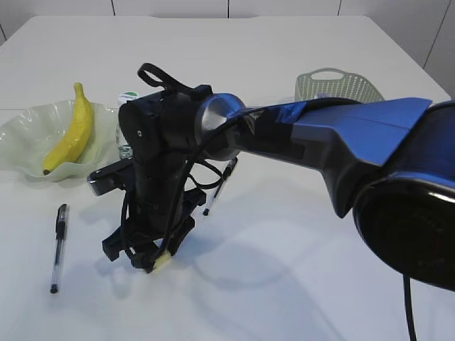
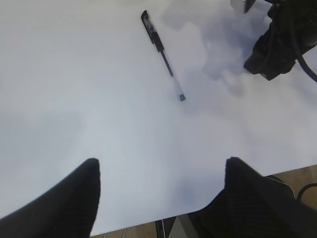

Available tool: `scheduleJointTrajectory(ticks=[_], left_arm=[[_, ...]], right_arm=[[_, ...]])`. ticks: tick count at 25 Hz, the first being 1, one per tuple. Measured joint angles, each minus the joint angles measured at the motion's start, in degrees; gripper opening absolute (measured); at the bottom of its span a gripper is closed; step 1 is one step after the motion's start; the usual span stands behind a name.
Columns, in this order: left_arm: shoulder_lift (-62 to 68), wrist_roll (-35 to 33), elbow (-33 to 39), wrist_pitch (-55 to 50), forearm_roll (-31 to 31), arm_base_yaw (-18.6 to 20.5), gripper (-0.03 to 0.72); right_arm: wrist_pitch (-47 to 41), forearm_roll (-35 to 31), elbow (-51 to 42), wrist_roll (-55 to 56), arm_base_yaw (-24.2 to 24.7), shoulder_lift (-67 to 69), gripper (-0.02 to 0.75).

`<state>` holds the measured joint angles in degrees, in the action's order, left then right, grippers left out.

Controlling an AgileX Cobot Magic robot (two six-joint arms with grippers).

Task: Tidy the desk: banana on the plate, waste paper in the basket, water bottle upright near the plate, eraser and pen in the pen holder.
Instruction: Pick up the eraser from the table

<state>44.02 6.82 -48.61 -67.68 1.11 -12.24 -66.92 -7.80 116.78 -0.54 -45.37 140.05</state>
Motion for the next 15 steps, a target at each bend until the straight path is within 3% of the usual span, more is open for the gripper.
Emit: scheduleJointTrajectory(ticks=[4,15], left_arm=[[0.0,0.0,0.0,0.0,-0.1,0.0,0.559],[0.0,0.0,0.0,0.1,-0.1,0.0,0.559]], right_arm=[[-0.3,0.0,0.0,0.0,0.0,0.0,0.278],[-1.5,0.0,1.2,0.0,0.0,0.2,0.261]])
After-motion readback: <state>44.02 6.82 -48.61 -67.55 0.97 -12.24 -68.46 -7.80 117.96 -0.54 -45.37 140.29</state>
